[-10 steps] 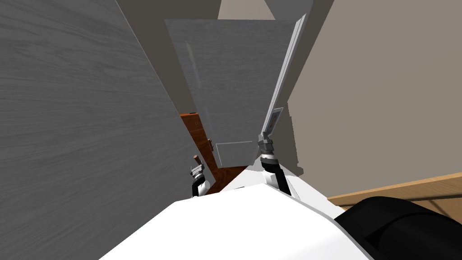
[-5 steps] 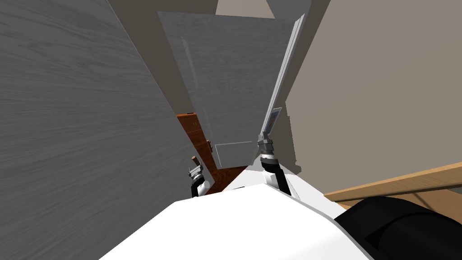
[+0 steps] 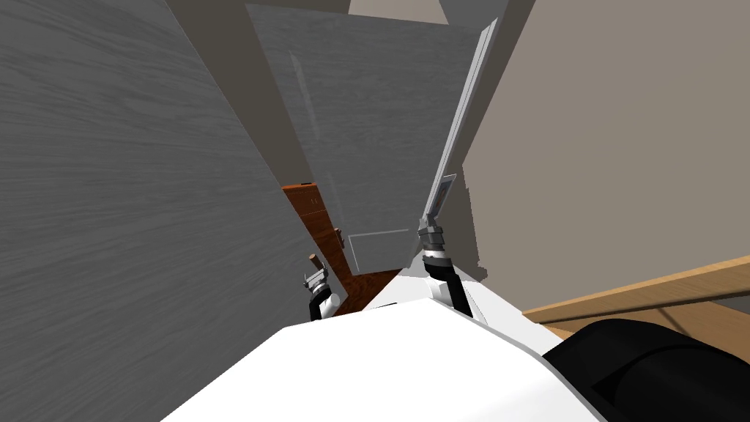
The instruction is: Push the door open
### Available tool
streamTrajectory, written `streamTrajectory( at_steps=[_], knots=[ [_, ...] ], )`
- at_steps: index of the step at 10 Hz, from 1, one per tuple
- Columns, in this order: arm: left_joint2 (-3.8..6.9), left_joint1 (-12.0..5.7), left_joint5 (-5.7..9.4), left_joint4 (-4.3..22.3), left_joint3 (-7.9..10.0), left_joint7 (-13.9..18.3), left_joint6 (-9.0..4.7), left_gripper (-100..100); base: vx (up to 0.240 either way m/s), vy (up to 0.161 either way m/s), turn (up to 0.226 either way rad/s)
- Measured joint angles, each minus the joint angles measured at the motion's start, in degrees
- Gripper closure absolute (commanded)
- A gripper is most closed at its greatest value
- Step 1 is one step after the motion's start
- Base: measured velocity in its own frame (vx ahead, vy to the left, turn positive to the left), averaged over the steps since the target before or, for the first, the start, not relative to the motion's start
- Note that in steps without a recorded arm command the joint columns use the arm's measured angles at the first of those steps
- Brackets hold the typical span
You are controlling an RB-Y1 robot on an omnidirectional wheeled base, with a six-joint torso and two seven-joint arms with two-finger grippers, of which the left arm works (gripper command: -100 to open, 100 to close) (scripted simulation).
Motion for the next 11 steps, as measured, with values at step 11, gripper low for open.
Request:
streamTrajectory(
  at_steps=[11],
  knots=[
    [0.31,-2.01,1.35,3.5,2.04,0.04,-1.91,100,0.014,0.009,-0.013]
  ],
)
